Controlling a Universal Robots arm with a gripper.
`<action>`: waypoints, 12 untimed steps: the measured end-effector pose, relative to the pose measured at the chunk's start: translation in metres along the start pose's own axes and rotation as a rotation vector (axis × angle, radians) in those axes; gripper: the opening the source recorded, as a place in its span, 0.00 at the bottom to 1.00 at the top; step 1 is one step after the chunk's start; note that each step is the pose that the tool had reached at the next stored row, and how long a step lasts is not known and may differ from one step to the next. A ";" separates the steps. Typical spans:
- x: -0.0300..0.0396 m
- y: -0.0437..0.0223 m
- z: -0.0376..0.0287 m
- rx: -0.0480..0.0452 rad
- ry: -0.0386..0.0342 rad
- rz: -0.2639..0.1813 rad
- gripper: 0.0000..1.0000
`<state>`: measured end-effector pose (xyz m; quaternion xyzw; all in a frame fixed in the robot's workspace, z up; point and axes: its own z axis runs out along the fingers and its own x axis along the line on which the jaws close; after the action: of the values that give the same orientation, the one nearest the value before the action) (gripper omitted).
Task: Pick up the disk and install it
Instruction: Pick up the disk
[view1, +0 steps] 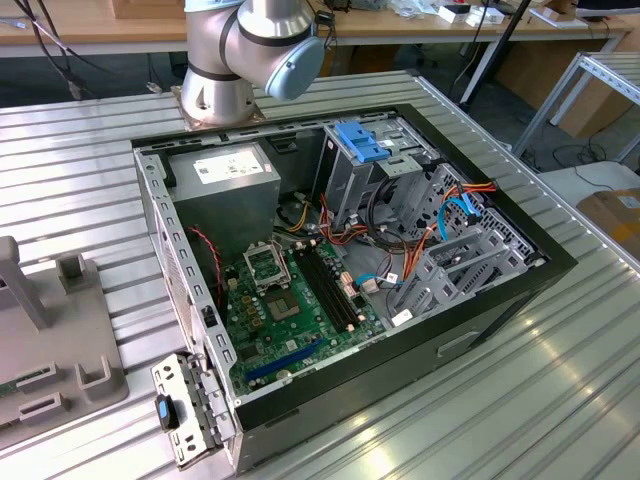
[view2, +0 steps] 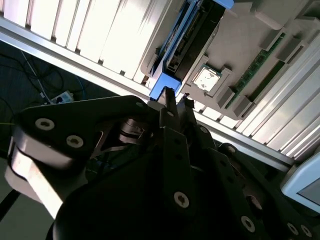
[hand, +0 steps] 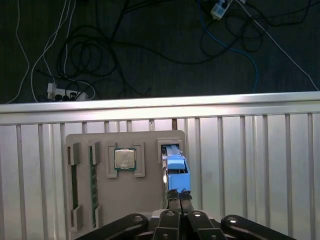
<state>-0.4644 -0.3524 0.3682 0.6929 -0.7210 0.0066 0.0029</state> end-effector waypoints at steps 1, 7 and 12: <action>0.0000 0.0000 0.0000 0.0000 0.0000 0.000 0.24; 0.0000 0.0000 0.0002 0.0000 0.0000 0.000 0.60; -0.0001 0.0000 0.0040 0.0000 -0.0002 0.000 0.60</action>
<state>-0.4645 -0.3524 0.3641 0.6929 -0.7210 0.0065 0.0028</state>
